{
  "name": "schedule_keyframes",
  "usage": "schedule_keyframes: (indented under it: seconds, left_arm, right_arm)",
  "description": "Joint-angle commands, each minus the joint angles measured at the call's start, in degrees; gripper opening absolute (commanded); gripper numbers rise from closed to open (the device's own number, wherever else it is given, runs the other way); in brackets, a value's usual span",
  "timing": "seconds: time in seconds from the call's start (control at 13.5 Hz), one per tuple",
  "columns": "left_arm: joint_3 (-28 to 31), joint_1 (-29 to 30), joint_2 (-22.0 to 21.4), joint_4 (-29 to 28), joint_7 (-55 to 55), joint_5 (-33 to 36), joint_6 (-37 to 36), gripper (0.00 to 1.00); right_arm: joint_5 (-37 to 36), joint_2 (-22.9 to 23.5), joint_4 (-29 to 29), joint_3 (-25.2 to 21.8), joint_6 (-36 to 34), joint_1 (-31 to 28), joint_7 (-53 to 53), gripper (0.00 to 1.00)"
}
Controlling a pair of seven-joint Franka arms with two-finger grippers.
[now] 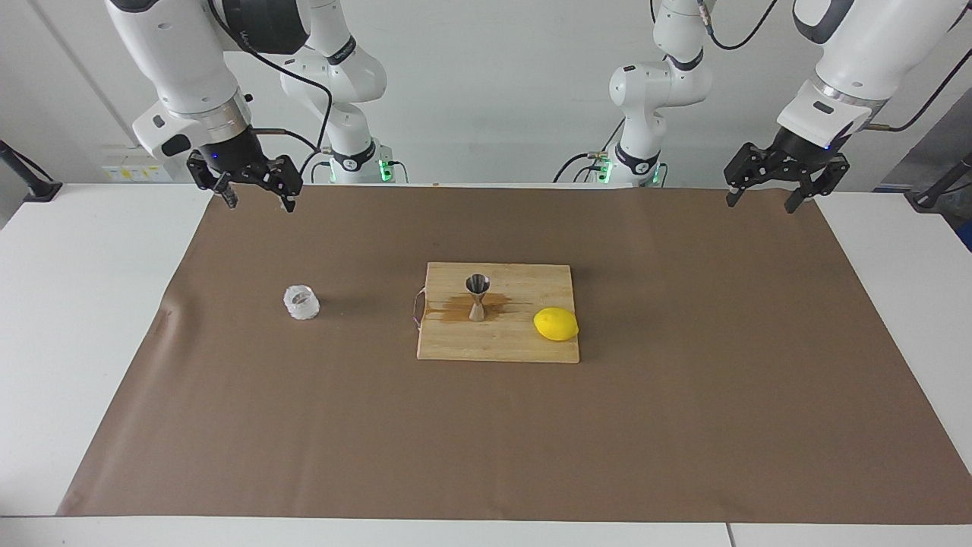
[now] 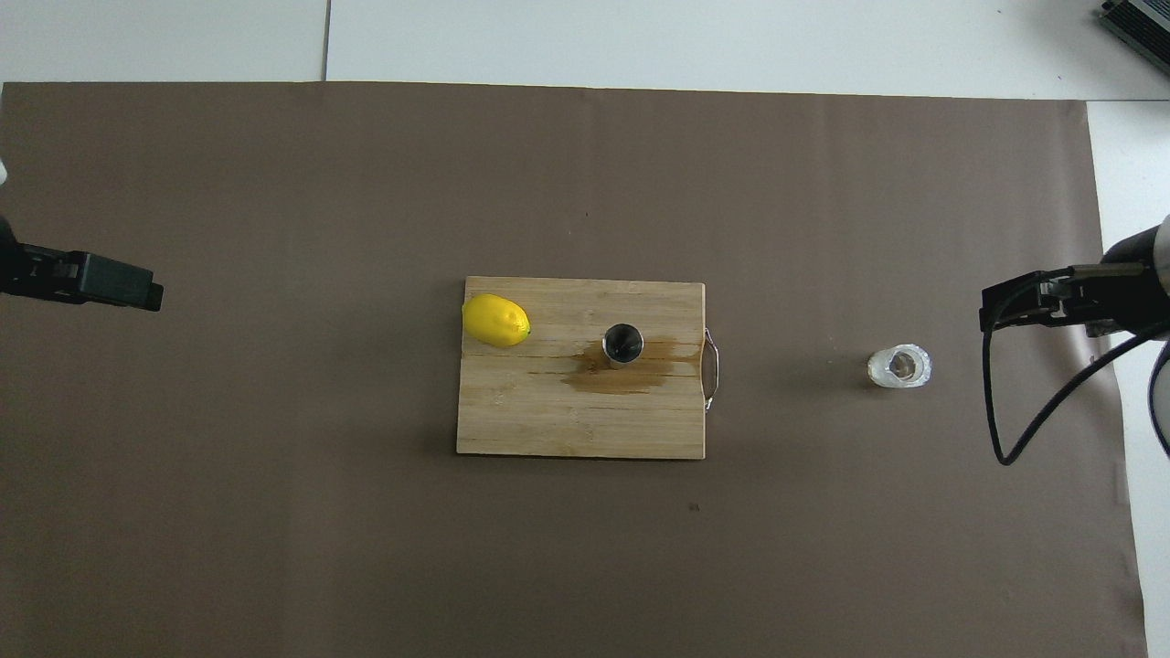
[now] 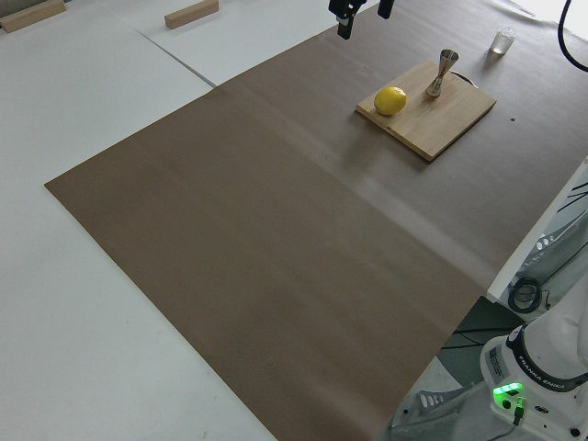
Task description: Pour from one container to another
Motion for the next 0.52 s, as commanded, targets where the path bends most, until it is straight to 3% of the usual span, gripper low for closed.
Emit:
schedule_keyframes:
  seconds: [0.0,0.44]
  left_arm:
    - [-0.3,1.0,-0.2,0.2,1.2,0.1,-1.4,1.0]
    - [-1.5,1.8,-0.2,0.0,1.4,0.3,-0.9,1.0]
  right_arm:
    - [0.4,-1.4,-1.4,0.3,-0.3,-0.6,-1.1,1.0]
    - [0.5,-1.5,-1.3,0.5,-0.5,-0.5,-2.1,1.0]
